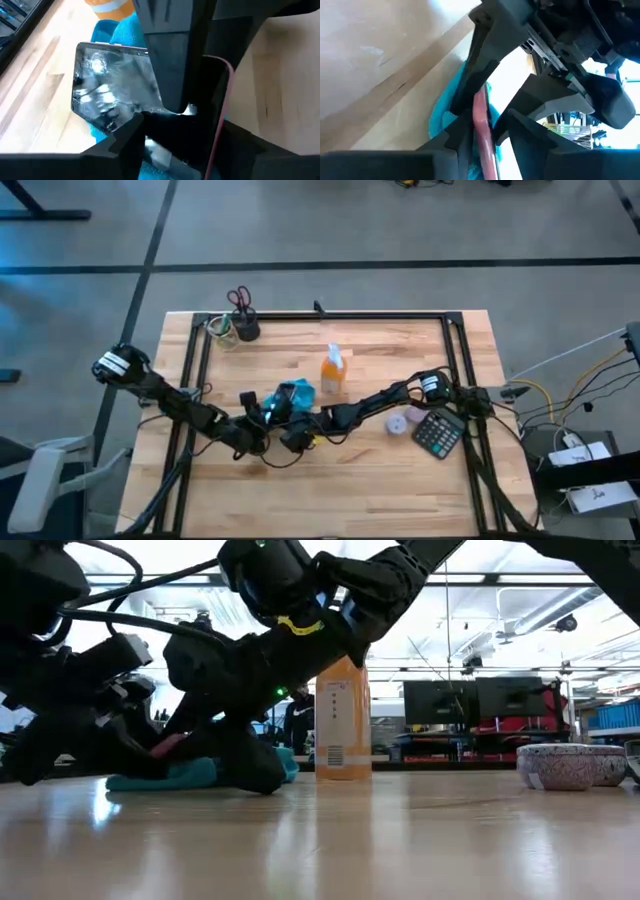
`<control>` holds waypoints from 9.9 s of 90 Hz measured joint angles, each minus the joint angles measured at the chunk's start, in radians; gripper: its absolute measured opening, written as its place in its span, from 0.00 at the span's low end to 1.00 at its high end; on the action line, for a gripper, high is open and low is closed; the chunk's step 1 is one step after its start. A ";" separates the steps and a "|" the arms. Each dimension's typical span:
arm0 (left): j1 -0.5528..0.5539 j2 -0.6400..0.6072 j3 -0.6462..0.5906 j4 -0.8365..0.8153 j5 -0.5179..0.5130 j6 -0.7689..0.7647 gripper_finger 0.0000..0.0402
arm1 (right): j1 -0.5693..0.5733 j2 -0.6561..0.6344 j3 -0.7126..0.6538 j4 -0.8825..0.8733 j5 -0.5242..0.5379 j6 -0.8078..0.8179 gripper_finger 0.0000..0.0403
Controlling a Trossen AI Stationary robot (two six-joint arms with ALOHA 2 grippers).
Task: Apply microfiber cloth
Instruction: Wipe the front and back of the cellphone using the blue microfiber cloth
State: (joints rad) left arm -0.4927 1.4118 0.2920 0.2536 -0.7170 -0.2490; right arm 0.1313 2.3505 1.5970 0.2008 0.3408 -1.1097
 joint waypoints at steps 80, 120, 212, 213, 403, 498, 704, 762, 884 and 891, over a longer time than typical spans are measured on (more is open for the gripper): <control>-0.002 -0.002 -0.006 -0.044 -0.048 -0.073 0.49 | 0.102 -0.249 0.017 -0.238 0.251 0.339 0.03; 0.000 -0.002 -0.007 -0.007 -0.077 -0.126 0.39 | -0.021 -0.388 0.020 -0.530 -0.260 0.832 0.02; 0.005 -0.001 0.007 0.131 -0.007 0.080 0.21 | -0.132 -0.208 0.018 -0.342 -0.444 0.755 0.39; 0.005 -0.001 0.007 0.127 -0.003 0.079 0.21 | -0.132 -0.211 0.018 -0.343 -0.443 0.755 0.40; 0.013 -0.013 0.007 0.036 -0.061 -0.108 0.19 | -0.024 -0.185 0.000 -0.771 -0.138 1.022 0.16; 0.018 -0.019 0.074 -0.017 -0.030 -0.074 0.19 | 0.016 -0.256 0.016 -0.537 -0.262 0.935 0.00; 0.300 0.328 0.192 0.527 0.293 -0.273 0.31 | 0.347 -0.339 -0.294 -0.806 0.298 1.635 0.00; 0.291 0.420 0.253 0.490 0.264 -0.114 0.01 | 0.336 -0.339 -0.309 -0.742 0.315 1.623 0.00; 0.080 0.505 0.517 0.211 0.364 0.006 0.00 | 0.226 -0.347 -0.339 -0.533 0.240 1.482 0.00; 0.081 0.486 0.493 0.208 0.397 -0.014 0.00 | 0.221 -0.374 -0.340 -0.588 0.266 1.464 0.00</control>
State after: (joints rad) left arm -0.4118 1.8980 0.7855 0.4620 -0.3196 -0.2630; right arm 0.3527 1.9762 1.2575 -0.3871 0.6064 0.3542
